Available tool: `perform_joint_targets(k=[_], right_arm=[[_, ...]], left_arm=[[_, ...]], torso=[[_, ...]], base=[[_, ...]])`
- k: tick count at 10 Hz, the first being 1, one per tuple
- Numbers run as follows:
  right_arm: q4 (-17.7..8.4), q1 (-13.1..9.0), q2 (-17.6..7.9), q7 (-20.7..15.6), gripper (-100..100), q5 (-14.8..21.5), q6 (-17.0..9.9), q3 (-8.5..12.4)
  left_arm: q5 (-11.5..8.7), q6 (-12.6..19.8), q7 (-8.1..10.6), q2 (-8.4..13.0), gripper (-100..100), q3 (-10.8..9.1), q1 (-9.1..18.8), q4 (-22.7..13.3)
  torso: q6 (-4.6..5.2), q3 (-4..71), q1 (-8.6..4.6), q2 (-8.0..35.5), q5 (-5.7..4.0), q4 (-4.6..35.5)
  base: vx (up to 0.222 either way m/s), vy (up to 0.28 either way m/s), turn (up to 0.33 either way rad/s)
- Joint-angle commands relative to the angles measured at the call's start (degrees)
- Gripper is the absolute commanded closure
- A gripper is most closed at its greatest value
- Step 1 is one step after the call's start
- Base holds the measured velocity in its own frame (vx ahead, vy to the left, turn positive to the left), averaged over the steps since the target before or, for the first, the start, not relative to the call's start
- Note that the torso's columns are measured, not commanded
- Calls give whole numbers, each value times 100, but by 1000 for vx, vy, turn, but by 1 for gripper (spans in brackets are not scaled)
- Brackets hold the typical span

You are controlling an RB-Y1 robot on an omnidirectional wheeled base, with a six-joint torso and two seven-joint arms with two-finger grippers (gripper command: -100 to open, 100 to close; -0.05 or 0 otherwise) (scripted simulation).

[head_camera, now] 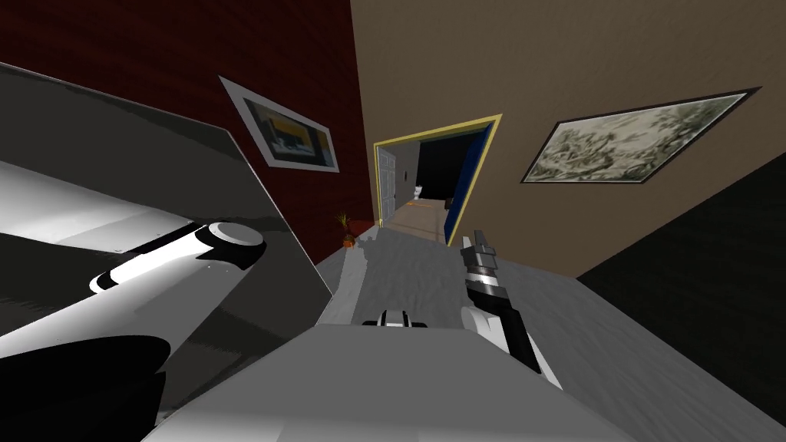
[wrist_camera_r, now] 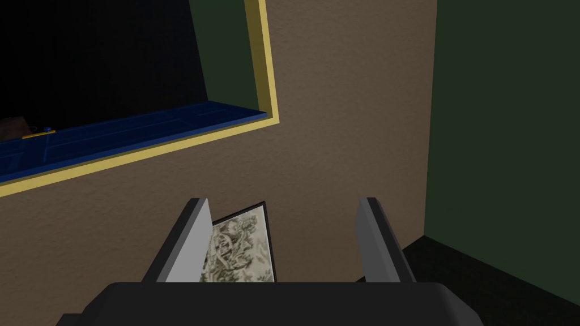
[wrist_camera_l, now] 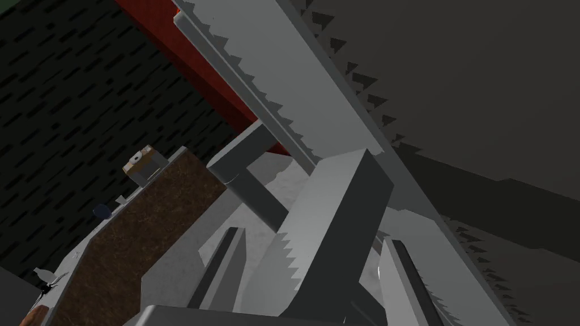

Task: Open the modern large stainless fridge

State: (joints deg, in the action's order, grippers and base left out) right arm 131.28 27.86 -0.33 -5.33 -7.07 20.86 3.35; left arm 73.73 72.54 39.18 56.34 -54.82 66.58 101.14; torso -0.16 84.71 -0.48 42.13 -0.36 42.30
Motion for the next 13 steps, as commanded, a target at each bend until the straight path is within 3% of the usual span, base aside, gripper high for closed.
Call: perform_joint_targets(k=[1,8,9,10,11,13], right_arm=[[1,0,0,0,0,0,0,0],[1,0,0,0,0,0,0,0],[1,0,0,0,0,0,0,0],[0,-2,0,0,0,0,0,0],[0,0,-1,0,0,0,0,1],[1,0,-1,0,0,0,0,1]], left_arm=[[275,4,7,53,100,-23,-132,209],[1241,42,71,363,100,-28,-490,665],[1165,98,33,313,100,-32,-440,652],[1485,131,41,400,100,-59,-552,776],[1485,131,41,400,100,-59,-552,776],[1768,129,56,484,100,-58,-664,874]], torso=[[10,-5,-5,1,10,-6],[16,10,13,10,-11,-6],[16,12,6,9,-15,-8],[34,10,33,35,-15,-8],[2,4,22,12,-3,-2],[19,10,30,4,7,-13]], base=[[171,-99,63],[218,-151,47],[104,-69,46],[178,-61,46],[235,-65,71],[217,-50,56]])
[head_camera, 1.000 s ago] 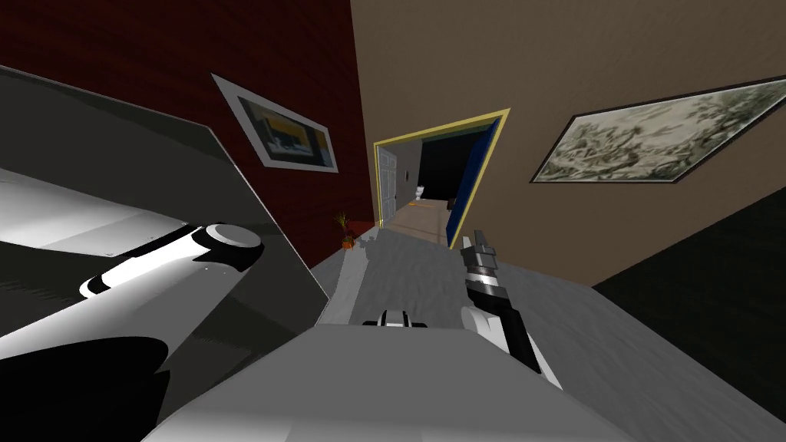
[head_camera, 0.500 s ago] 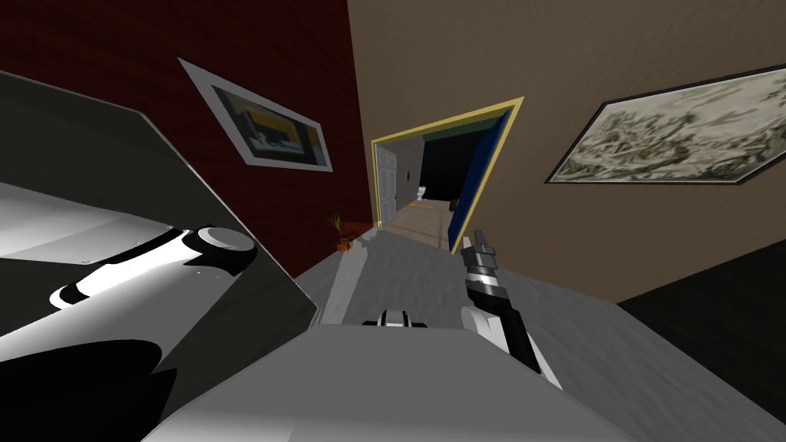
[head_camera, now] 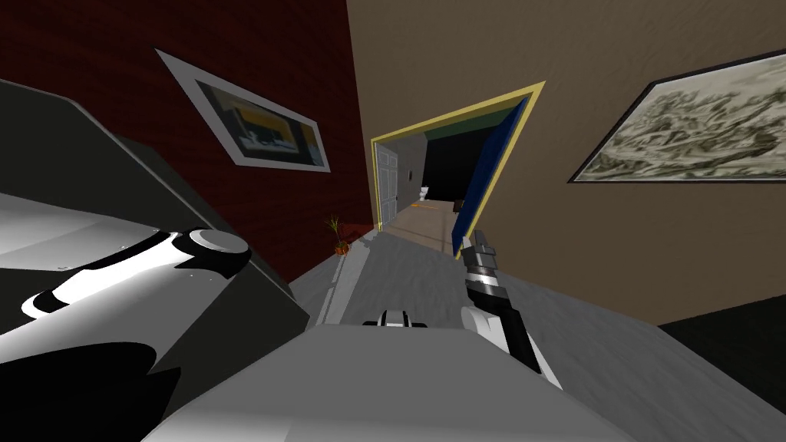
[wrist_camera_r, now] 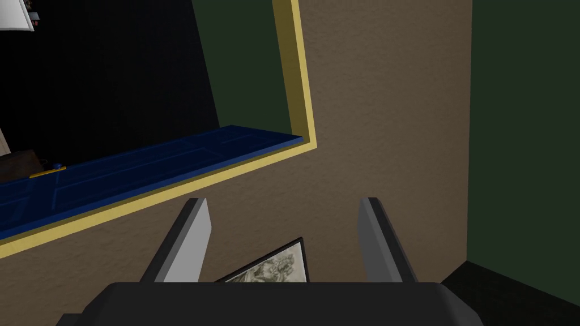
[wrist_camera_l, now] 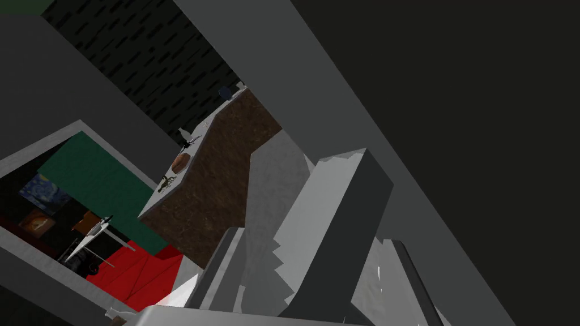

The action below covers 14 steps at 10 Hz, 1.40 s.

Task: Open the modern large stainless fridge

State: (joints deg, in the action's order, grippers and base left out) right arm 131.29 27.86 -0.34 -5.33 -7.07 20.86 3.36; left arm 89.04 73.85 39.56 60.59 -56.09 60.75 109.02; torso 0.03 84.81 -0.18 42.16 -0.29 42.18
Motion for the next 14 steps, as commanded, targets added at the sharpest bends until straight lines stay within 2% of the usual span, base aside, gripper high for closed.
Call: perform_joint_targets(k=[1,5,6,8,10,14], right_arm=[[0,0,0,0,0,0,0,0],[0,1,0,0,0,0,0,0],[0,1,0,0,0,0,0,0],[0,-3,0,0,0,0,0,0],[-1,-3,0,0,0,0,-1,0],[-1,-3,-1,0,0,0,-1,0]], left_arm=[[379,-4,25,101,100,70,-137,136],[945,-9,56,269,100,71,-363,332],[882,99,-23,432,-100,236,-149,144],[863,119,-105,644,-100,366,2,-8],[844,138,-187,856,-100,496,152,-161],[805,177,-351,1280,-100,755,454,-466]], torso=[[0,7,-8,-9,-3,-3],[1,7,-23,-9,-11,-4],[1,20,-20,-18,-18,-8],[-2,-53,25,66,26,25],[-21,-52,55,72,31,34],[-3,-18,11,4,26,8]], base=[[268,-76,60],[238,-81,56],[140,-5,-23],[-19,21,-70],[-10,19,-37],[5,27,-31]])
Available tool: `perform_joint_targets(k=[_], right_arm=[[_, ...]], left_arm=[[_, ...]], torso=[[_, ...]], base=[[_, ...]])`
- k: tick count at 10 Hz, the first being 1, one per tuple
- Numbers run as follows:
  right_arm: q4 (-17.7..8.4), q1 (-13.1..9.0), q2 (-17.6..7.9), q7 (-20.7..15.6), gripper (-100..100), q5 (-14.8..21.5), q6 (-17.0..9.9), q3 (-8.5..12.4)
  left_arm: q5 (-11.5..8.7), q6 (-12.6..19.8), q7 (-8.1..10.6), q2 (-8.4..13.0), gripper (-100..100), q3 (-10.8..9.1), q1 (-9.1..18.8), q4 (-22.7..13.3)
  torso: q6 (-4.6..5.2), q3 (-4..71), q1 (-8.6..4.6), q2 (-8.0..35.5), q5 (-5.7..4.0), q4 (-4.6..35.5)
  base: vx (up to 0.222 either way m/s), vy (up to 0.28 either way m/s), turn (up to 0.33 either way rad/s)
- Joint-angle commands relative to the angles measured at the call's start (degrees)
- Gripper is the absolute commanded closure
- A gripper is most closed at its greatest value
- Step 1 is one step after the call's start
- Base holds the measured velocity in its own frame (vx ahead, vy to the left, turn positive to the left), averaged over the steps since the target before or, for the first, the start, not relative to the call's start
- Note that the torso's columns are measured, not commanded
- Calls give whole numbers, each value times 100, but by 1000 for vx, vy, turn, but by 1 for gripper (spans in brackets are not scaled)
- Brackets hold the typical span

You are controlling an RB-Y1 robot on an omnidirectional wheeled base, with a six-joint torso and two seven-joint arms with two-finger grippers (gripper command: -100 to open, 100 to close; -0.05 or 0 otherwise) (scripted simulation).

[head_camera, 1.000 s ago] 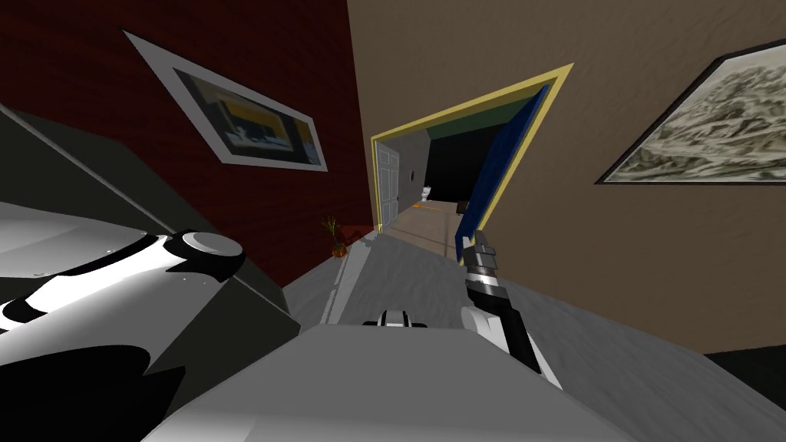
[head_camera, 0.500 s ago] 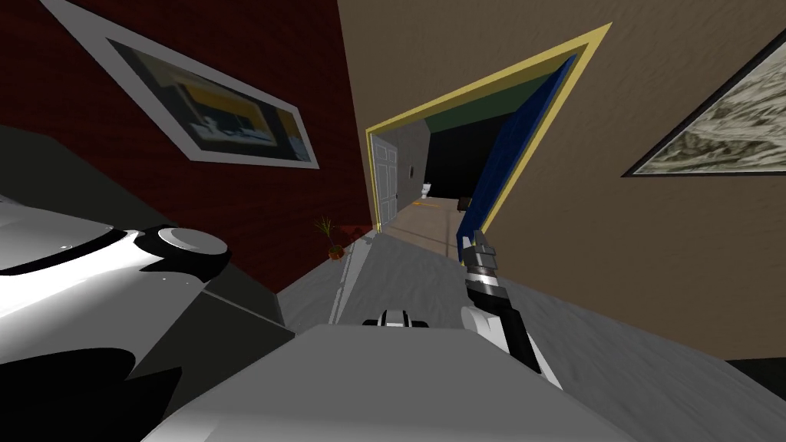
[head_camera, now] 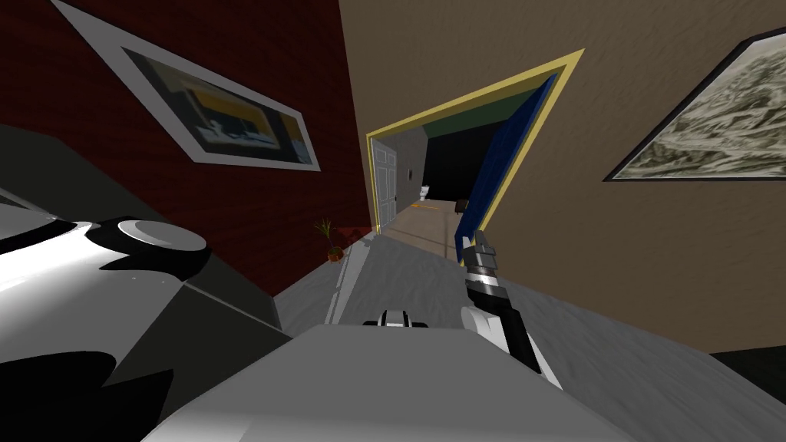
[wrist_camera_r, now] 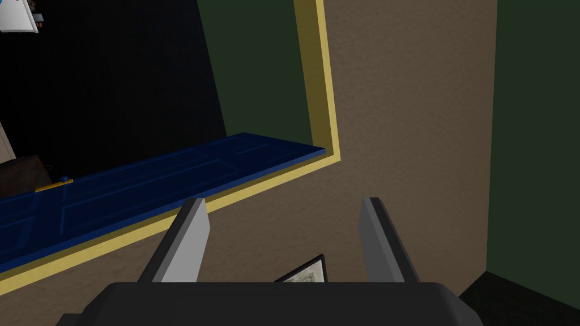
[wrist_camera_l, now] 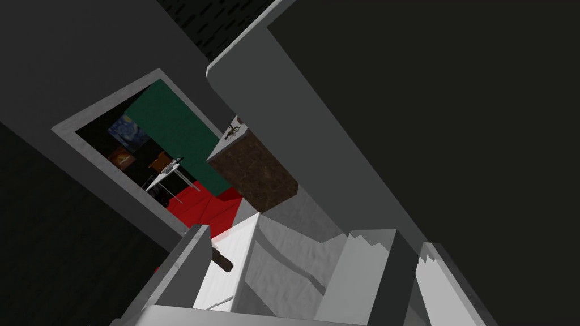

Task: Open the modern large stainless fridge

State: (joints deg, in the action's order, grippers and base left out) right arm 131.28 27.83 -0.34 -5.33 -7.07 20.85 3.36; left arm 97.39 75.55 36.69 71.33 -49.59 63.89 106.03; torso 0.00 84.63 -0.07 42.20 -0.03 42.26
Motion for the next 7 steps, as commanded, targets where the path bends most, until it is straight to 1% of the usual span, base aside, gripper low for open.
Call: perform_joint_targets(k=[1,2,7], right_arm=[[0,0,0,0,0,0,0,0],[0,0,0,0,0,0,0,0],[0,0,0,0,0,0,0,0]], left_arm=[[-14,13,-42,129,-100,79,91,-103],[-16,16,-50,142,0,88,100,-116],[-16,16,-49,140,0,87,99,-114]], torso=[[1,1,-1,-2,0,-1],[1,-2,1,2,2,0],[0,-7,7,9,3,3]], base=[[6,9,-4],[0,0,0],[0,0,0]])
